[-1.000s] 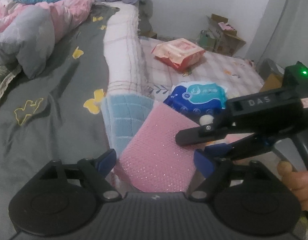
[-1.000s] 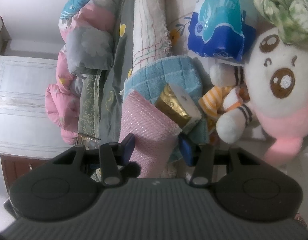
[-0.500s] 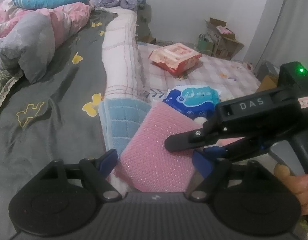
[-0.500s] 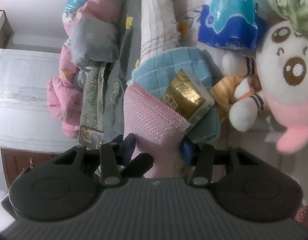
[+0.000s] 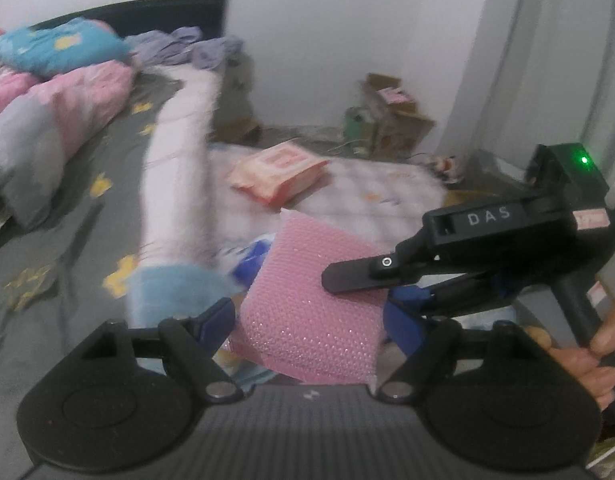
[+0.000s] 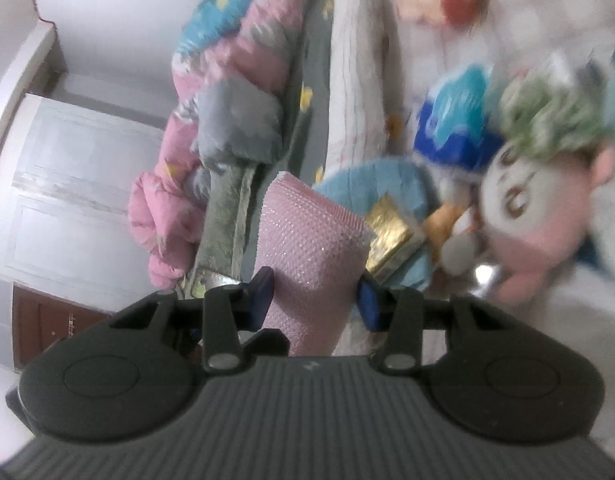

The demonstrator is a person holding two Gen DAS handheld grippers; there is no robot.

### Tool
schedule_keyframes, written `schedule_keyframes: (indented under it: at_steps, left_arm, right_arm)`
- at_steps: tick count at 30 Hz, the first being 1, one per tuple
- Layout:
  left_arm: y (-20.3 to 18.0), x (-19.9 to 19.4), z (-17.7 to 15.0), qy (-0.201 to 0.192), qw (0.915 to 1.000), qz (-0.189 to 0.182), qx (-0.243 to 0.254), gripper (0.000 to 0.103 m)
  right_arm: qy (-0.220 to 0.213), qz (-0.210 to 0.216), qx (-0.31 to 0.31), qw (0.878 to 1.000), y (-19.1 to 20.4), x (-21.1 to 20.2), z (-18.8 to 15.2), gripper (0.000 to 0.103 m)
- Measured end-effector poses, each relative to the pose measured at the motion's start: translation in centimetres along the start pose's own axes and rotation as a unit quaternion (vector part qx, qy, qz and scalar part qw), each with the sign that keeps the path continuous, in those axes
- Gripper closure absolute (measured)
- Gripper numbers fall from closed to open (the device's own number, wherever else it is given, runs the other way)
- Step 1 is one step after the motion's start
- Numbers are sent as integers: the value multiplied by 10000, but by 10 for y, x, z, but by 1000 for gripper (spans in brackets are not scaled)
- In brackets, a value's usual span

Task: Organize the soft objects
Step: 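Carry the pink pouch with the right tool over the cardboard box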

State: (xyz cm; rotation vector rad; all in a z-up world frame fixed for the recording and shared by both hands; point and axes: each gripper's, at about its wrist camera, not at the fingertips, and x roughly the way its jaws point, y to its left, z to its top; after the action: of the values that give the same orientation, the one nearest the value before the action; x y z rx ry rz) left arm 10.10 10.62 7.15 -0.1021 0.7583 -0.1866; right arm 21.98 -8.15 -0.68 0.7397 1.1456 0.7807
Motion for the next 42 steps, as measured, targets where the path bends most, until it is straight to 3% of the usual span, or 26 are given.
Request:
schedule_keyframes:
  at_steps: [7,14,20,25,30,33,36,40,42]
  left_arm:
    - [-82,36,24,-2,9964,-763,357,21]
    - [-175,94,39,197,9850,-1533,765,21]
    - [-196,115,36,272,9817,-1672,866,20]
    - [-172,117,33,337,9879,-1337,713,20]
    - [-147,113,35,366,9924,-1037,554,20]
    - [-134,110,35,350,9940,-919,483,20]
    - [-124,107,34,350,9948,-871,390,20]
    - [-119,105,31,330,9952,-840,368,20]
    - [-117,103,30,310,9955,-807,397,20]
  right_arm:
    - [-816,-294,-236,9960,-27,-104,12,64]
    - [-1562,-918,-78,9834,-81,-217,26,67]
    - [-1864,-1648,-44,9685,-124,-281,44,69]
    - [-1649,-2498,-255,9538,-164,-292,80,69]
    - [-1038,-3386,-615,9332,-199,-274,115,68]
    - [-805,-3713,-772,9218,-212,-261,130,67]
    - [-661,-4156,-1114,9003,-219,-250,141,64]
    - [-651,-4815,-1522,8607,-221,-240,147,58]
    - [-710,-4885,-1570,8554,-222,-240,148,57]
